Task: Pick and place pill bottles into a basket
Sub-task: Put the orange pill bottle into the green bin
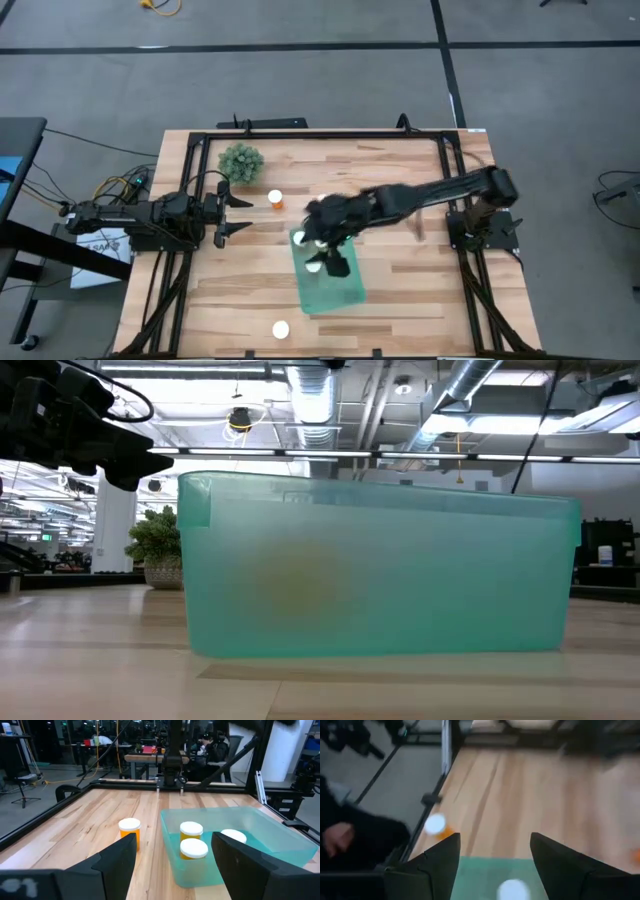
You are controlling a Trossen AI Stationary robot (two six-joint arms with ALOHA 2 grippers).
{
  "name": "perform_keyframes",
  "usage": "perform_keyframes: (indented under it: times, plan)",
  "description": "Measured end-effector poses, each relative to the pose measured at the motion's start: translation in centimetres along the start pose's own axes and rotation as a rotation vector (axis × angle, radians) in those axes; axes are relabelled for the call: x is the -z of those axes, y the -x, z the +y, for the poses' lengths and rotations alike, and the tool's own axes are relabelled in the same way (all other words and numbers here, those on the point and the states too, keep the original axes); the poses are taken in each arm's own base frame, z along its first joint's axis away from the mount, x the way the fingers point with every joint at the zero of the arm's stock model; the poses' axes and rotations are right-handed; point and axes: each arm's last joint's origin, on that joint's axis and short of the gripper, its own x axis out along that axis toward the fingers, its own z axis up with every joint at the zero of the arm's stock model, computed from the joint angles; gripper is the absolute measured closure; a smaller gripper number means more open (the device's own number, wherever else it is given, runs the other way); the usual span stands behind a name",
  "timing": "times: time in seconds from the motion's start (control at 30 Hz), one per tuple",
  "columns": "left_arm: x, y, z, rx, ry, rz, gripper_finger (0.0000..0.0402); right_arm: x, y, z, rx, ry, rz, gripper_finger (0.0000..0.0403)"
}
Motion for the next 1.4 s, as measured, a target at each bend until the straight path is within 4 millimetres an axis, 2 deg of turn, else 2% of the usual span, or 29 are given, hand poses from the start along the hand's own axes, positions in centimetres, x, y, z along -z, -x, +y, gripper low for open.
perform_keyframes:
  times: [0.1, 0.2, 0.37, 0.6, 0.73, 0.9, 1.23, 1.4]
  plan:
    - [0.0, 0.0, 0.0, 0.0, 0.0, 0.0, 0.0154, -0.4, 3.3, 0.5, 0.047, 0.035, -0.071, 0.0171]
    - [0.0, 0.0, 0.0, 0.0, 0.0, 0.001, 0.0154, 0.7, 5.4, 0.9, 0.069, 0.035, -0.106, 0.0171]
    - [0.0, 0.0, 0.0, 0.0, 0.0, 0.0, 0.0154, 4.6, 7.7, 1.2, 0.076, 0.012, -0.224, 0.0171]
    - [0.0, 0.0, 0.0, 0.0, 0.0, 0.0, 0.0154, 10.4, 8.7, 1.0, 0.117, 0.003, -0.38, 0.0171]
    - [0.0, 0.0, 0.0, 0.0, 0.0, 0.0, 0.0154, 13.6, 8.5, 0.4, 0.213, -0.017, -0.399, 0.0171]
    - [0.0, 0.0, 0.0, 0.0, 0.0, 0.0, 0.0154, 16.8, 7.7, -1.4, 0.381, -0.092, -0.367, 0.0171]
    - [0.0, 0.0, 0.0, 0.0, 0.0, 0.0, 0.0154, 20.2, 4.1, -6.7, 0.575, -0.308, -0.185, 0.0167]
    - [0.0, 0.0, 0.0, -0.001, 0.0, 0.0, 0.0154, 21.1, 2.3, -8.1, 0.59, -0.349, -0.125, 0.0161]
